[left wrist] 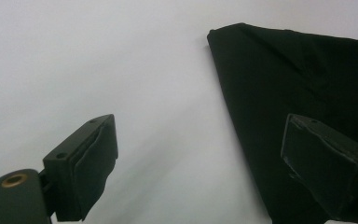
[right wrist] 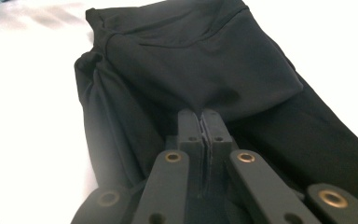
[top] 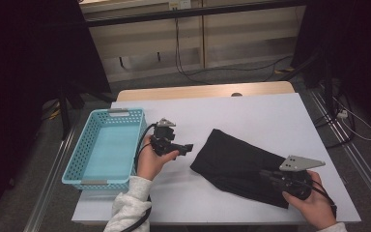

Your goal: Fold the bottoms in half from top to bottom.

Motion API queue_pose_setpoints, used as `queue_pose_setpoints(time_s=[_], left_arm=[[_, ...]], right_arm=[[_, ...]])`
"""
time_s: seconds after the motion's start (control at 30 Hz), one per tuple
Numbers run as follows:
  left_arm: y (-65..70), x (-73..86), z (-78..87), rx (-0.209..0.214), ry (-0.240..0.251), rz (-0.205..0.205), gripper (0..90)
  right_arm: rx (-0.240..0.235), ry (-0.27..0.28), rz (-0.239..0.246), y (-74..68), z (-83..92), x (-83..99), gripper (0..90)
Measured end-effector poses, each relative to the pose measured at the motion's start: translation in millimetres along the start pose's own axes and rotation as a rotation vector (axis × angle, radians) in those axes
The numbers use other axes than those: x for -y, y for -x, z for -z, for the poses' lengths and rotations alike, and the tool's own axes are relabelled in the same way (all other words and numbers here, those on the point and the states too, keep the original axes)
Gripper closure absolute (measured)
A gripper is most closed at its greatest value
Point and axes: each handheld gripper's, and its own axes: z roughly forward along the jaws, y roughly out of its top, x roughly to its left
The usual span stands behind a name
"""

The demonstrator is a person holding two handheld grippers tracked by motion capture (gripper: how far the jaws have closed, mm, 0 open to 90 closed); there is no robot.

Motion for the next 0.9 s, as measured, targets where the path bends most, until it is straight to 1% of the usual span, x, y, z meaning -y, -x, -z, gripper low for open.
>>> queue_pose_setpoints(time_s=[0.1, 0.13, 0.37, 0.4, 0.5, 0.57, 0.7, 0.8, 0.9], left_arm=[[-0.5, 0.1, 0.0, 0.002, 0.000, 0.003, 10.5], [-0.5, 0.6, -0.6, -0.002, 0.008, 0.006, 10.5], [-2.6, 1.4, 0.8, 0.002, 0.000, 0.009, 10.5], [-2.1, 1.2, 1.0, -0.001, 0.007, 0.010, 10.5], [-1.7, 1.1, 0.9, 0.001, 0.008, 0.009, 10.5], [-2.3, 1.3, 0.6, 0.009, -0.001, 0.007, 10.5], [-3.1, 2.4, -0.3, -0.002, 0.002, 0.010, 10.5], [-3.9, 2.0, 1.4, 0.007, 0.001, 0.012, 10.5], [-4.1, 1.9, 2.1, 0.003, 0.005, 0.011, 10.5]], right_arm=[[0.007, 0.001, -0.004, 1.2, 2.3, 1.5, 88.3], [0.009, 0.001, -0.008, 1.4, 3.1, 1.9, 88.3], [0.014, 0.002, -0.017, 2.7, 8.3, 5.6, 88.3], [0.016, 0.001, -0.017, 2.9, 9.1, 6.0, 88.3], [0.019, 0.001, -0.017, 3.0, 9.8, 6.7, 88.3], [0.019, 0.000, -0.018, 3.2, 10.1, 7.0, 88.3], [0.019, -0.002, -0.018, 3.6, 10.2, 7.5, 88.4], [0.017, -0.001, -0.016, 3.9, 10.9, 7.7, 88.4], [0.017, -0.003, -0.017, 3.1, 11.4, 8.2, 88.4]])
